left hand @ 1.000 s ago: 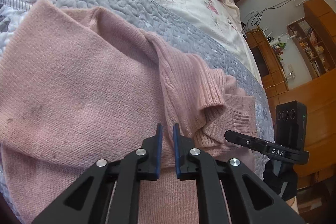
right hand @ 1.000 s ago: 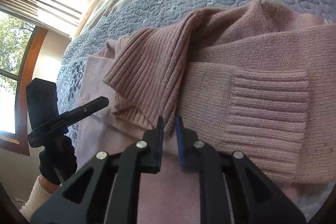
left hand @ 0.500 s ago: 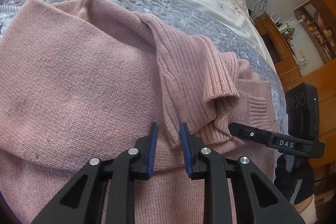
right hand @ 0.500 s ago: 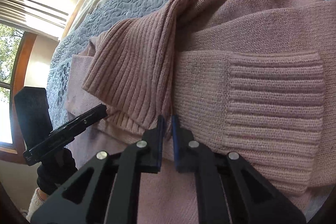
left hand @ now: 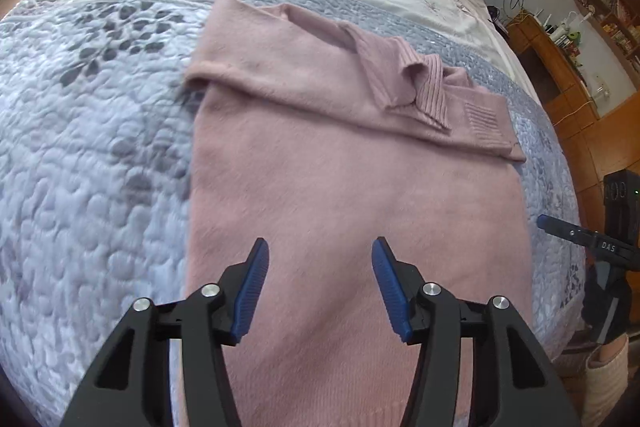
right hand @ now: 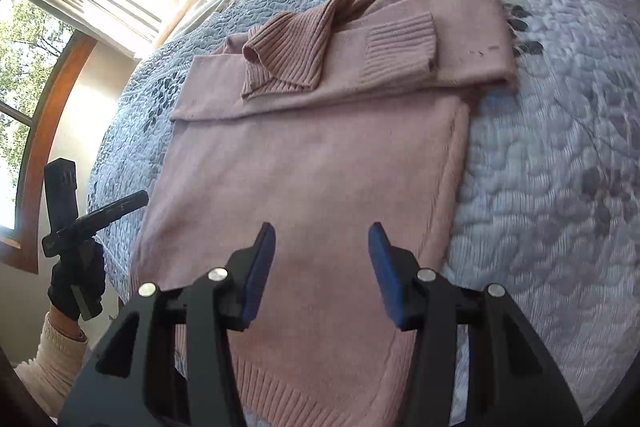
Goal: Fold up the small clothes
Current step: 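Fold the collar down over the folded sleeves with both tools, release, then move both tools to the ribbed hem of the sweater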
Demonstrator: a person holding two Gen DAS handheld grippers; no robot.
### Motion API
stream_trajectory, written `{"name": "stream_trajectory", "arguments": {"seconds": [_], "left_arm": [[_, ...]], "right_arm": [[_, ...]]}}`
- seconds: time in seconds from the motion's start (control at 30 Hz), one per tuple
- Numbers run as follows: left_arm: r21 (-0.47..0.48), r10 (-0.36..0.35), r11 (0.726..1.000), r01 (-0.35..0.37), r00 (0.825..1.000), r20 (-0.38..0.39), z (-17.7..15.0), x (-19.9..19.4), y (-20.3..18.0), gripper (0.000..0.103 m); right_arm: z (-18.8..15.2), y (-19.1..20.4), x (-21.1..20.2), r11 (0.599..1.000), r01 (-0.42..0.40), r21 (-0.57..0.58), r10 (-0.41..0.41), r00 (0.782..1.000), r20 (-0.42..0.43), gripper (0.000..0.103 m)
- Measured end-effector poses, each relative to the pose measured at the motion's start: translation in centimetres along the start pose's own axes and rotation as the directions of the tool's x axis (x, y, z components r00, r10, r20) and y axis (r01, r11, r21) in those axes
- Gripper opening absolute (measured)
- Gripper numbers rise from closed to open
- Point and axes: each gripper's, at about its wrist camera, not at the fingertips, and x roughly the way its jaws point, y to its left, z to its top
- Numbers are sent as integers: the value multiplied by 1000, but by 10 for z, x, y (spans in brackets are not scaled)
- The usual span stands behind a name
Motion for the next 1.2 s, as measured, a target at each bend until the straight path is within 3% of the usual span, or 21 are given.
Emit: {"name": "stream_trajectory", "arguments": {"seconds": [0.13, 0.27, 0.4, 0.57, 0.83, 1.03, 1.13, 1.2], "left_arm": [[-29, 102, 994, -102, 995, 2, -61, -41, 33, 58], [-65, 87, 994, -89, 996, -27, -101, -60, 49, 59], [-55, 82, 995, -85, 995, -57, -122, -57, 48, 59], [-78, 49, 995, -58, 993, -112, -139, -40, 46, 59], [-67, 64, 995, -72, 991, -121, -153, -32, 41, 63], [-85, 37, 995, -48, 991, -127, -153, -25, 47, 62], [-96, 44, 994, -56, 992, -119, -155, -24, 48, 56], [-102, 62, 992, -74, 992, -111, -157, -27, 50, 47]], "right_arm": [[-69, -8, -23, 996, 88, 7, -88, 996, -10, 52], [-123, -18, -29, 995, 83, 62, -81, 996, -34, 53], [-156, -21, -23, 991, 99, 88, -93, 994, -64, 53], [-177, -24, -16, 990, 102, 99, -93, 991, -91, 53], [-186, -21, -5, 993, 79, 87, -68, 991, -117, 53], [-187, -27, 1, 993, 45, 112, -32, 993, -113, 51], [-189, -25, 1, 994, 40, 101, -28, 993, -117, 44], [-190, -22, 4, 994, 18, 104, -5, 992, -127, 36]]}}
